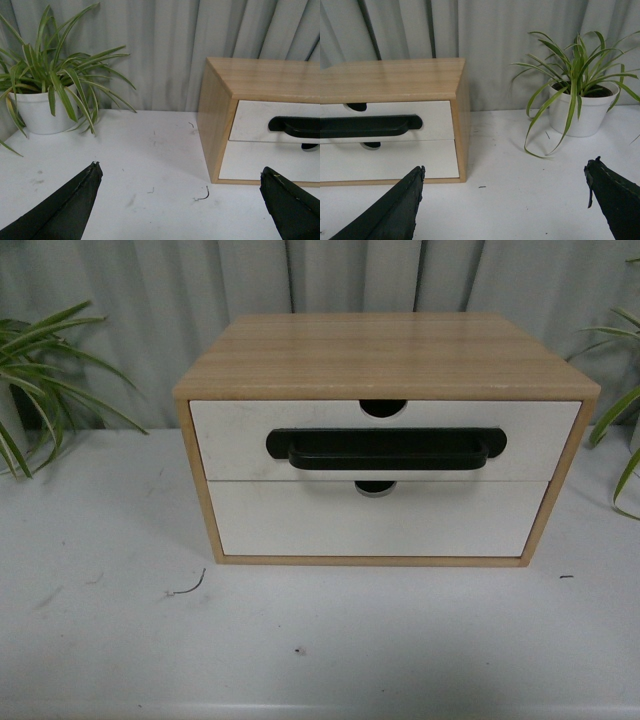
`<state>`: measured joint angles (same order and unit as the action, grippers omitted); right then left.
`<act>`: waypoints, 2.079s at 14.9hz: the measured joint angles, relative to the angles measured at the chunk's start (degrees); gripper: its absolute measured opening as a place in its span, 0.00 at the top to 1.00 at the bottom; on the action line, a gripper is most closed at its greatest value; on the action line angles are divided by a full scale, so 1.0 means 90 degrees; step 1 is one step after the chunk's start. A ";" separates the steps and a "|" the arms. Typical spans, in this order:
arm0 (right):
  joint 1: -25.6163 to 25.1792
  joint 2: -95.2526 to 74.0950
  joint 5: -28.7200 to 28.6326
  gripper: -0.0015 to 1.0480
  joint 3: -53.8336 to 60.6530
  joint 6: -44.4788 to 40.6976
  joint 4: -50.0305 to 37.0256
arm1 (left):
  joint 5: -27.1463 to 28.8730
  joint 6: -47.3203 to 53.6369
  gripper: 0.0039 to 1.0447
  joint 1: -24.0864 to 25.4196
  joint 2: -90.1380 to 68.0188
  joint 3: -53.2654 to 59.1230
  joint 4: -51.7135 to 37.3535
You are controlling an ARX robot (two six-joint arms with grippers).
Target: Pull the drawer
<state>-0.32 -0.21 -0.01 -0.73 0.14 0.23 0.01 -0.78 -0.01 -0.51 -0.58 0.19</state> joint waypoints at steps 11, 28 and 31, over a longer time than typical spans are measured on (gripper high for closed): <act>0.0000 0.0000 0.0000 0.06 0.0000 0.0000 0.0000 | 0.0000 0.0000 0.06 0.0000 0.0000 0.0000 0.0000; 0.0000 0.0000 0.0000 0.06 0.0000 0.0000 0.0000 | 0.0000 0.0000 0.06 0.0000 0.0000 0.0000 0.0000; 0.0253 -0.1426 0.0447 0.06 -0.0277 0.0299 -0.0381 | 0.2730 -0.1396 0.06 -0.1345 -0.1780 -0.1008 0.1501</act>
<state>1.96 -13.04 4.01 -3.22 2.83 -3.20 24.58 -13.34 -12.12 -16.53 -9.65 13.69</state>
